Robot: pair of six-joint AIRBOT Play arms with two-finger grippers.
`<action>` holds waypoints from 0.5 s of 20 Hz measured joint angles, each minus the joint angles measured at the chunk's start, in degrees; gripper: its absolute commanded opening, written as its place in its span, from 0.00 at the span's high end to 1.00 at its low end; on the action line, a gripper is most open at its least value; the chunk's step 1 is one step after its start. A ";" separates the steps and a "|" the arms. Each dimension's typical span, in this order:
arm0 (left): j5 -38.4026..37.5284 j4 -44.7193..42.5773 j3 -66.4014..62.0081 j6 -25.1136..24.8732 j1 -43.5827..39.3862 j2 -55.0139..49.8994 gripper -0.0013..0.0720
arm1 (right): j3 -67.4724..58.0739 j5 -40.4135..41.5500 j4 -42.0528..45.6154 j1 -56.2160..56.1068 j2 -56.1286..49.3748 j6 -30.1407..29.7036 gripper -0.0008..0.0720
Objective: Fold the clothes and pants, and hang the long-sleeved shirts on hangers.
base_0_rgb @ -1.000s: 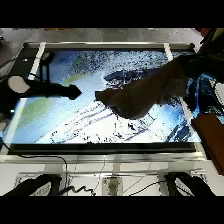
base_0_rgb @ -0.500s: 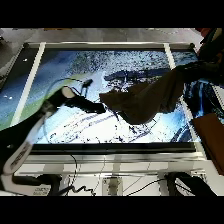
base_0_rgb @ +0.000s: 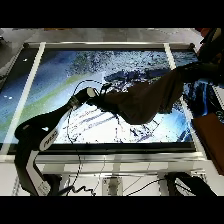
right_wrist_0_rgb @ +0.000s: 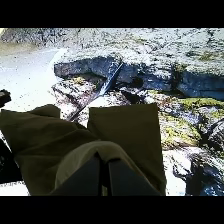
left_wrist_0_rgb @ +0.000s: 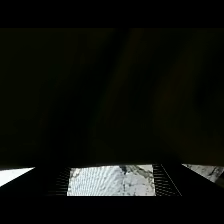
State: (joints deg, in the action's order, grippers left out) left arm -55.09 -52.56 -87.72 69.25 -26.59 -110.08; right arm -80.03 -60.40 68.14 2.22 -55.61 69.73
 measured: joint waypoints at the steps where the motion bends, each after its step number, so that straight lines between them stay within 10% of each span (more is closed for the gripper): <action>1: 0.48 -1.03 -0.83 -0.42 -0.44 -0.70 0.43 | 0.00 0.00 0.00 0.00 0.00 0.02 0.97; 8: 2.82 -5.60 -2.71 -2.62 -3.87 -2.47 0.44 | 0.00 -0.02 0.07 0.00 0.00 0.15 0.97; 10: 4.37 -5.60 -2.78 -2.69 -4.76 -2.78 0.88 | -0.02 -0.02 0.09 0.00 0.00 0.15 0.97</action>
State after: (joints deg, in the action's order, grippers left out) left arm -50.72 -58.15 -90.50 66.57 -31.35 -112.86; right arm -80.05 -60.42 68.23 2.22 -55.61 69.89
